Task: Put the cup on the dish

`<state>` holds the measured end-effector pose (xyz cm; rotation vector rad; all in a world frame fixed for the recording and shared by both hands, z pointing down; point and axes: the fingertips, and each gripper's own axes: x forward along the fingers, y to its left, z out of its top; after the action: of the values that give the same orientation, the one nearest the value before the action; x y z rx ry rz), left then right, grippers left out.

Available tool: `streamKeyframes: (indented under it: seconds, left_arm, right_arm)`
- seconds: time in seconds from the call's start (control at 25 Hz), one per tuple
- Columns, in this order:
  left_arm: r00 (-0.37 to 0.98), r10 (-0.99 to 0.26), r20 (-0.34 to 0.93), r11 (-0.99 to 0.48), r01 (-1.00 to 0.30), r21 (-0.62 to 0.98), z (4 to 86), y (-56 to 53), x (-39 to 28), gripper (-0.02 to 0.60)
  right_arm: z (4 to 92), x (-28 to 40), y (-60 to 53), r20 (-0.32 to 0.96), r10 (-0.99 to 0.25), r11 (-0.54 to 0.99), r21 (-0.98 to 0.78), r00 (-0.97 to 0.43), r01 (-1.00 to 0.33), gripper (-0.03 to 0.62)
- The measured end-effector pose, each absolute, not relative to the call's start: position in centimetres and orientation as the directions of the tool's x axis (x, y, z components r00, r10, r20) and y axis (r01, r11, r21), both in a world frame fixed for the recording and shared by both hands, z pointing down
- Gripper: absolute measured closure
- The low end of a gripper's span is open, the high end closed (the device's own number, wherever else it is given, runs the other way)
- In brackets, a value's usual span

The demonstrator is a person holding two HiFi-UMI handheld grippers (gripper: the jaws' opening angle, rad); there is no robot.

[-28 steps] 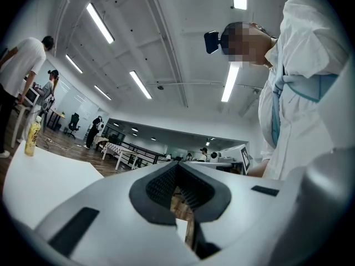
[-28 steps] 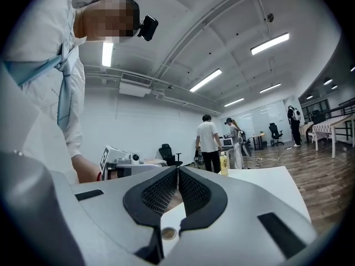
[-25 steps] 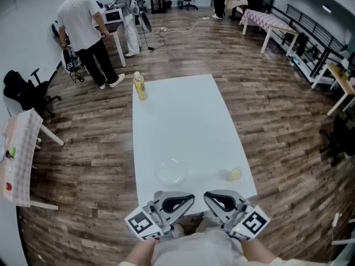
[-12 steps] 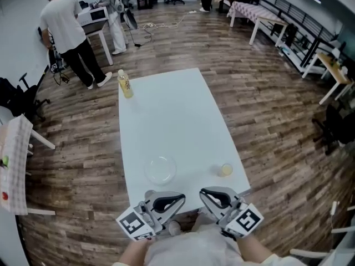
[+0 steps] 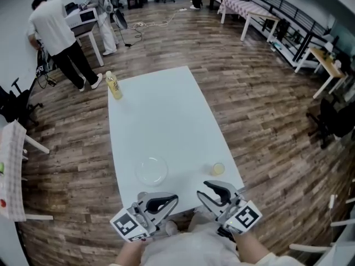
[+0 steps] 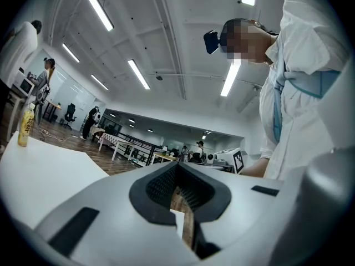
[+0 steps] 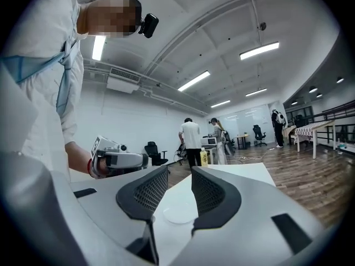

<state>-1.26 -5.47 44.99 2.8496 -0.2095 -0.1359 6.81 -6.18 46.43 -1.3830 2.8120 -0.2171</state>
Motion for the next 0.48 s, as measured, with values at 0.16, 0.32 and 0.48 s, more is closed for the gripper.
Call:
streamKeyframes:
  seconds: [0.16,0.32,0.48]
  left_arm:
    - [0.985,-0.159,-0.066,-0.948,-0.133,0.288,45.2,-5.6,-1.1,0.581]
    - [0.985,-0.16,-0.069,-0.948,-0.134,0.289,45.1,-5.8,-0.6,0.581]
    - [0.986,-0.152,-0.065,-0.95,-0.128,0.284,45.0,-5.6,0.1,0.581]
  right_arm:
    - [47.6,8.8,-6.6,0.086,-0.823,0.55,-0.123,-0.561,-0.826,0.402]
    - [48.5,10.5,-7.0,0.117,-0.839,0.52,-0.121,-0.532,-0.846,0.37]
    - [49.2,12.3,-7.3,0.123,-0.861,0.48,-0.128,-0.494,-0.868,0.351]
